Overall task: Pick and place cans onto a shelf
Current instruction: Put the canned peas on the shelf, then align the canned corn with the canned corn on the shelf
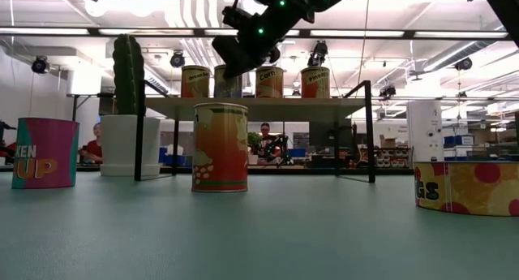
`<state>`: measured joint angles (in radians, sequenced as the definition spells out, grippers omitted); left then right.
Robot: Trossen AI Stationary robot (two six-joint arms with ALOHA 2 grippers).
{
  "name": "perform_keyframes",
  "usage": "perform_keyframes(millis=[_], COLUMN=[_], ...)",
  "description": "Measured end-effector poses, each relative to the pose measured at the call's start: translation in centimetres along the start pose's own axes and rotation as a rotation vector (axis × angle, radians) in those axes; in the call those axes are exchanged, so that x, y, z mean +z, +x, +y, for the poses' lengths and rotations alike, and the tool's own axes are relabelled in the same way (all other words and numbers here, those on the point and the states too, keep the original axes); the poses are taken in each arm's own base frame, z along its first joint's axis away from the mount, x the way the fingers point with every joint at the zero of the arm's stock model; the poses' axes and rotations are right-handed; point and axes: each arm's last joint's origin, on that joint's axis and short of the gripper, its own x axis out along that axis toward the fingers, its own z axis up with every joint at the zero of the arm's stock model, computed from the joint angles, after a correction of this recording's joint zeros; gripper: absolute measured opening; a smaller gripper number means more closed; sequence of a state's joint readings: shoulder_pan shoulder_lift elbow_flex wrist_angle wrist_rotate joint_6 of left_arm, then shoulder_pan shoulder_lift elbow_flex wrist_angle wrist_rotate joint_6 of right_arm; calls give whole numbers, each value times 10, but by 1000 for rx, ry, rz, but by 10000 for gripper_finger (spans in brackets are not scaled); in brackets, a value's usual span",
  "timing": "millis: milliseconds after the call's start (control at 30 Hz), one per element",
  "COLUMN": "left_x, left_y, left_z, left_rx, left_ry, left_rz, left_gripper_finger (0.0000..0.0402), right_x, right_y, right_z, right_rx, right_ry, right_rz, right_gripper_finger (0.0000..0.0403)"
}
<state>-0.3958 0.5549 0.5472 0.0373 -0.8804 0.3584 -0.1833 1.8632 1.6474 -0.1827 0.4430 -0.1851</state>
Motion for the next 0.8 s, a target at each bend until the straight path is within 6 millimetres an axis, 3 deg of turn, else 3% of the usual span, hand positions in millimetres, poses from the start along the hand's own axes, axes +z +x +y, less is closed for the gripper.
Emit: perform_keyframes(millis=[533,633,800], left_x=[0,0,0], left_y=[0,0,0], left_z=[0,0,0], left_rx=[0,0,0], left_ry=[1,1,1], left_rz=[0,0,0], left_gripper_finger=[0,0,0], right_x=[1,7,25], right_y=[2,-10,-48], right_z=[-4,6,21], right_rx=[26,86,172], right_ry=[11,11,29], right_rz=[-17,-26,-4], right_gripper_finger=[9,9,9])
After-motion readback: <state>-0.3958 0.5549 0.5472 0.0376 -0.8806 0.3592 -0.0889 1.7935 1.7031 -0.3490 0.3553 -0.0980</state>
